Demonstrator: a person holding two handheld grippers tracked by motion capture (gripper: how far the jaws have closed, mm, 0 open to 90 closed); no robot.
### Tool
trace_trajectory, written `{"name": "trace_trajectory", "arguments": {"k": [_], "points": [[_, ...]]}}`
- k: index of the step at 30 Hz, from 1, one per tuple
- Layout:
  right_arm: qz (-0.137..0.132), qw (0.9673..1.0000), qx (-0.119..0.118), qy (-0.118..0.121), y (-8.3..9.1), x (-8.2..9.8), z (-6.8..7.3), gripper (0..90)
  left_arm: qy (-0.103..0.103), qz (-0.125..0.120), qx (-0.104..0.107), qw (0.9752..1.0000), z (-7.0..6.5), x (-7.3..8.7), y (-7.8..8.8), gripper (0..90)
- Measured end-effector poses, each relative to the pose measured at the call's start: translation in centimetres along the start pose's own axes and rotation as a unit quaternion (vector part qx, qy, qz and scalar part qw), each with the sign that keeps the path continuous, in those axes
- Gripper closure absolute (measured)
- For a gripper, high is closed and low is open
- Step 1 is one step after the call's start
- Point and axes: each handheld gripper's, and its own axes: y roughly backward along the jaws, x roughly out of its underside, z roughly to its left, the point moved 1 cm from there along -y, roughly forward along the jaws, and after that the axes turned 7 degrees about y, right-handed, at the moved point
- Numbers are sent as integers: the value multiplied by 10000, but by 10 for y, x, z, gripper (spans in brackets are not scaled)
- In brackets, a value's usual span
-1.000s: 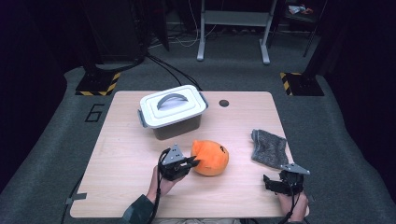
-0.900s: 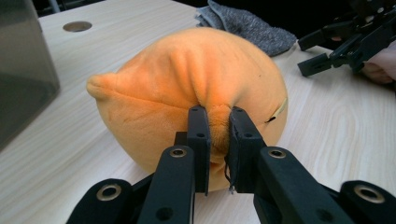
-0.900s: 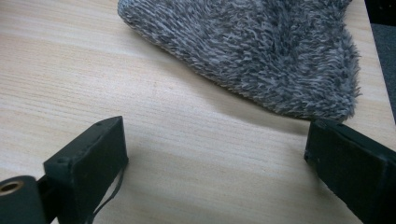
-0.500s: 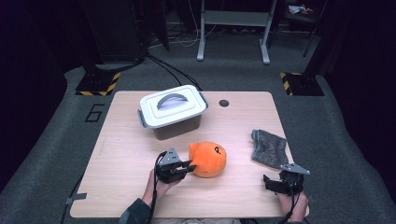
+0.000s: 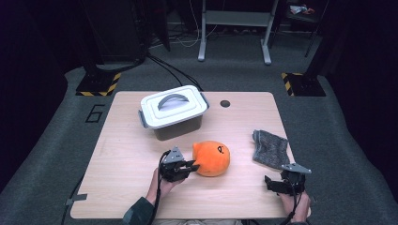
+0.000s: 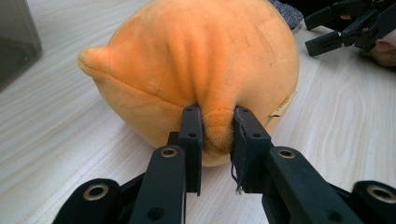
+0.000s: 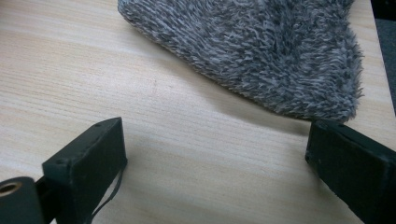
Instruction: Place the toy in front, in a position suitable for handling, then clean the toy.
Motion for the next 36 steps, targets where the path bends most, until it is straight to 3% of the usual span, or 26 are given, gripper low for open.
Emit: {"name": "trace_trajectory", "arguments": {"k": [7, 12, 19, 27, 34, 36], "points": [[-106, 9999, 14, 58, 8, -17, -4, 50, 30, 63, -27, 10000, 0, 0, 0, 752], [-188, 9996, 10, 227, 8, -41, -7, 48, 32, 48, -60, 10000, 0, -1, 0, 752], [-81, 9996, -22, 276, -11, -72, -13, 52, 53, 74, -83, 9999, 0, -2, 0, 752], [242, 9994, -68, 218, -41, -89, -24, 75, 32, 71, -122, 9999, 0, -2, -1, 753], [484, 9982, -164, 310, -61, -89, -25, 222, 48, 87, -92, 9999, 1, -2, 0, 753], [530, 9980, -250, 220, -63, -87, -27, 260, 40, 83, -119, 9999, 2, -2, 0, 752]]}}
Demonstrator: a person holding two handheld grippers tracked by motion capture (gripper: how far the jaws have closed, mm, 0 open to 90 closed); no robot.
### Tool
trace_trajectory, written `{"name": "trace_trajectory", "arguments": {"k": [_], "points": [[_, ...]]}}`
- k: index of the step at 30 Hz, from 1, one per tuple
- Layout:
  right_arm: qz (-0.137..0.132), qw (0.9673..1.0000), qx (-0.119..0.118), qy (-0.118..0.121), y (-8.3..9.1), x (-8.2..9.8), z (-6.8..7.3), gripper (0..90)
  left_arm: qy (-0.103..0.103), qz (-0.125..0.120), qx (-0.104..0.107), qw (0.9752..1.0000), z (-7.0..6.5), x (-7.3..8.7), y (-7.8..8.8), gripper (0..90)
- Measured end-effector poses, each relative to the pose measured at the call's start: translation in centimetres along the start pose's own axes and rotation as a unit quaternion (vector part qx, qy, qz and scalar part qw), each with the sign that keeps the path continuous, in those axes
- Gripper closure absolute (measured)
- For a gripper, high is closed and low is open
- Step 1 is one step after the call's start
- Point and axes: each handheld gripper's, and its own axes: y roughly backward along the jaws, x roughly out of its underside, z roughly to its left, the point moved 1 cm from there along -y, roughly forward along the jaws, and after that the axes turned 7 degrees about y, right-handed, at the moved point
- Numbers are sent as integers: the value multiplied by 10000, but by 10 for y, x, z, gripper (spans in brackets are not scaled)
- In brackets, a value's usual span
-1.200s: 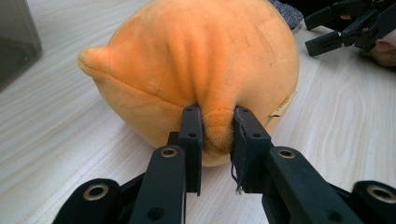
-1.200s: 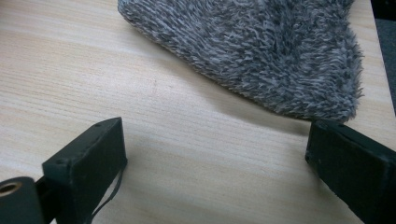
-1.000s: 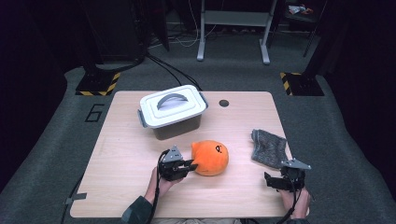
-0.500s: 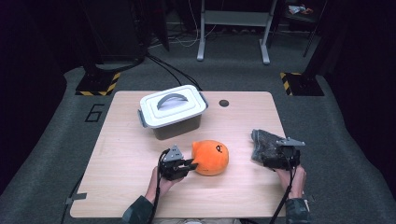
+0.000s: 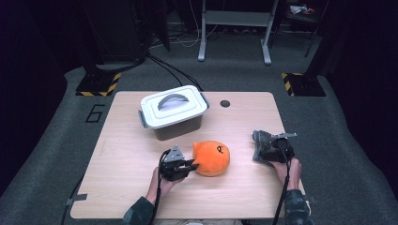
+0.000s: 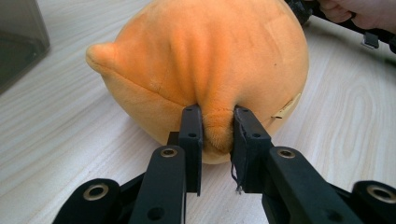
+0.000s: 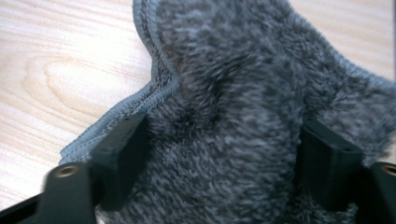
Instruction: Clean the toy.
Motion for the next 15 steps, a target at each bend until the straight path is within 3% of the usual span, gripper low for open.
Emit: {"name": "trace_trajectory", "arguments": {"k": [2, 5, 9, 15], "points": [[-29, 9999, -58, -100, 0, 2, 0, 304, 27, -18, -8, 10000, 0, 0, 0, 752], [-107, 9999, -104, 35, 2, 3, -1, 436, 13, -43, -49, 10000, -1, 0, -1, 752], [-180, 9997, -190, 14, 4, 4, 2, 624, -14, -41, -77, 10000, -2, 0, -1, 752], [-367, 9991, -199, -115, 6, 7, 3, 739, -73, -16, -134, 9999, -4, -3, -2, 753]]}}
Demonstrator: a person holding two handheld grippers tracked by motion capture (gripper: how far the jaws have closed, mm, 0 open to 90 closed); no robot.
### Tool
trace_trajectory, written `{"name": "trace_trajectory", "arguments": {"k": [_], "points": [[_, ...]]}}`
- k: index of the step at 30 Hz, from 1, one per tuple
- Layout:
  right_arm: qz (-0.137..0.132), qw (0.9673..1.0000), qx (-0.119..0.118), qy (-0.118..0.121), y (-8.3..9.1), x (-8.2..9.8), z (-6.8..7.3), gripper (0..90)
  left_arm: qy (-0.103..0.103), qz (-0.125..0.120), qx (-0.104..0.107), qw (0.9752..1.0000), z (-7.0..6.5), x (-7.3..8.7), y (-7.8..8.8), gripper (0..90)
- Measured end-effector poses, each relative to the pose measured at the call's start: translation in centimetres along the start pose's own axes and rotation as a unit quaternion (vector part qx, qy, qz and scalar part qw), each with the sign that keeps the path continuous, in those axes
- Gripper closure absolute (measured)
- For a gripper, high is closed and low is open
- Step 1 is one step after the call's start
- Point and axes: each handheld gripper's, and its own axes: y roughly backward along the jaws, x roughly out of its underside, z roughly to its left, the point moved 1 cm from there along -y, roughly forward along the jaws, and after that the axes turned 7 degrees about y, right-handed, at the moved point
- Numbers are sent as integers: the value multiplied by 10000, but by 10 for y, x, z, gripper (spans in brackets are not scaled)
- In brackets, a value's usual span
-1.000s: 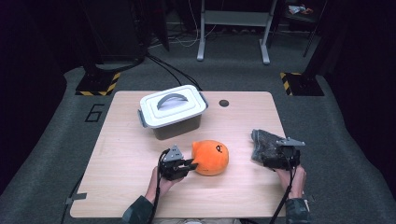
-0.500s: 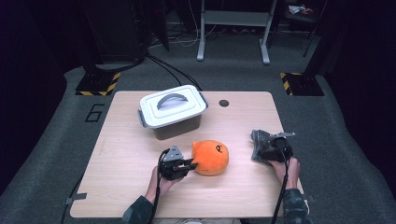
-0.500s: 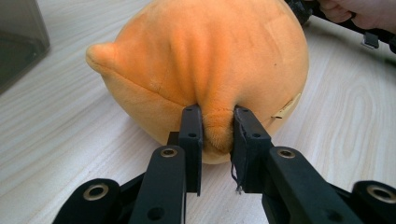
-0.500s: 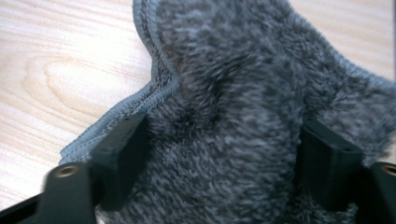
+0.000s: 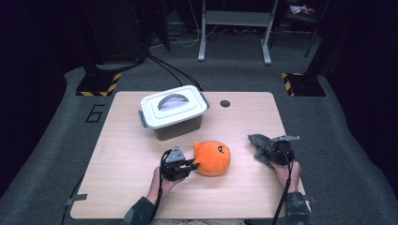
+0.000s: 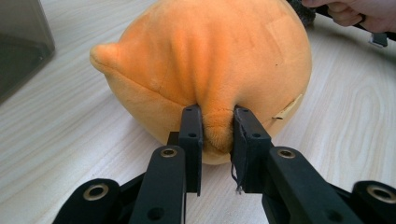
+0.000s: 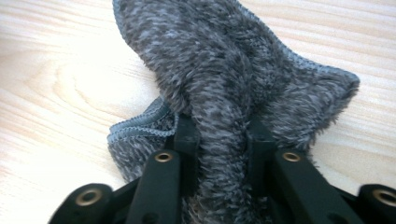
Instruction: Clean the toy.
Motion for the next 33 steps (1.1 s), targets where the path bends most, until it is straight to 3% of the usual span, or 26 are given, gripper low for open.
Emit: {"name": "trace_trajectory", "arguments": {"k": [1, 5, 15, 20, 33], "points": [[14, 9999, 0, -115, 2, 1, 1, 744, 1, 10, -5, 10000, 0, -1, 0, 753], [-135, 9997, -58, -176, 8, 1, -1, 755, -35, 38, -45, 10000, -2, -3, 0, 754], [-585, 9974, -376, -166, 44, -14, 8, 755, -51, 91, -33, 9999, -4, -9, -3, 755], [-703, 9962, -521, -7, 56, -24, 22, 754, -108, 127, -71, 9998, -3, -11, -3, 755], [-822, 9882, -1053, 752, 69, -63, 81, 752, -152, 104, -85, 9998, -7, -18, -5, 755]]}}
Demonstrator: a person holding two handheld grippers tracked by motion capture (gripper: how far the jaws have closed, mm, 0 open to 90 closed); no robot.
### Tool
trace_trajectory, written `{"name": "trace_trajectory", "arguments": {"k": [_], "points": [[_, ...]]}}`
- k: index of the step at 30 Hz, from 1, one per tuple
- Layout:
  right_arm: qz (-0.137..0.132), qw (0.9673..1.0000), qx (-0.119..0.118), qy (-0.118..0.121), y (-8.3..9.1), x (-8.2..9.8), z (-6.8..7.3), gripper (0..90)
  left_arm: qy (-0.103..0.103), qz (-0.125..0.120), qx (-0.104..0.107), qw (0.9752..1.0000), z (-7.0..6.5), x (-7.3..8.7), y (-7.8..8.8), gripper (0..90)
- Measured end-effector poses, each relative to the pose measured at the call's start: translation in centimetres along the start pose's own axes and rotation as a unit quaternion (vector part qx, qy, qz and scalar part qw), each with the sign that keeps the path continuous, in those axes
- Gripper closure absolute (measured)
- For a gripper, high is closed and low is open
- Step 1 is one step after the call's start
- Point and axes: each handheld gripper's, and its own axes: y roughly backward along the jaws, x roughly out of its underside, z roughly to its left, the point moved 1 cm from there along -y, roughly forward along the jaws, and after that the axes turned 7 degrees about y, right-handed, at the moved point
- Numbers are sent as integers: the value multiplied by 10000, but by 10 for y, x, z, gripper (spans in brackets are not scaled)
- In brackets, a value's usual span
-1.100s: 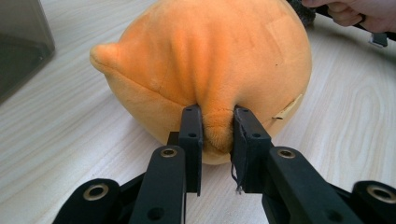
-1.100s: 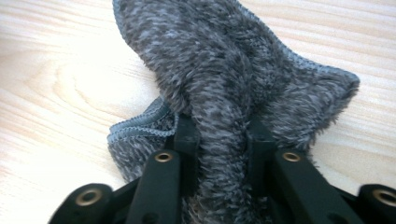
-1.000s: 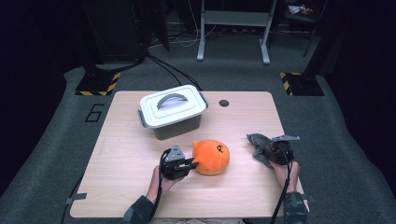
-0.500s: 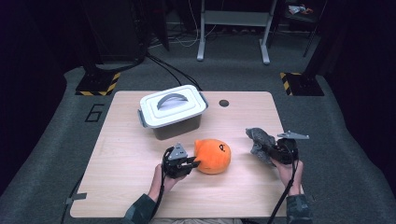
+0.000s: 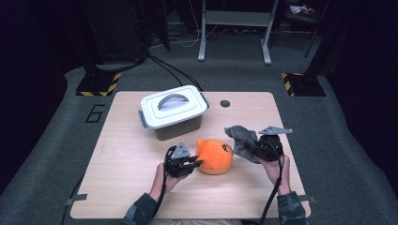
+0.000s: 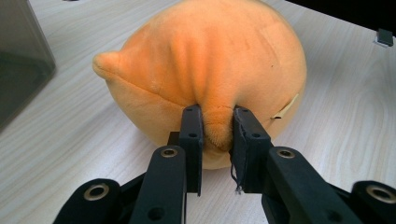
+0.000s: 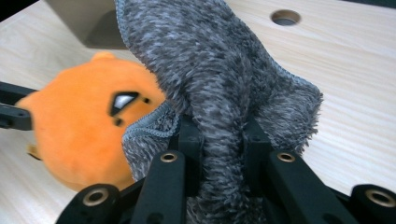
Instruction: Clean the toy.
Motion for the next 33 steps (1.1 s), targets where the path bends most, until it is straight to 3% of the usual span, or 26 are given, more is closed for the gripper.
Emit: {"name": "trace_trajectory", "arguments": {"k": [8, 21, 28, 33], "points": [[12, 9992, -262, 293, -10, -24, 20, 748, 12, 12, 11, 10000, 0, -1, 0, 755], [161, 9947, -679, 756, -33, -60, 56, 747, -33, -52, -19, 10000, 0, -4, -1, 756], [214, 9934, -854, 731, -49, -60, 73, 746, -67, -108, 13, 9999, -4, -7, -1, 759], [327, 9928, -806, 822, -59, -54, 78, 745, -95, -70, -31, 9999, -6, -6, -2, 765]]}}
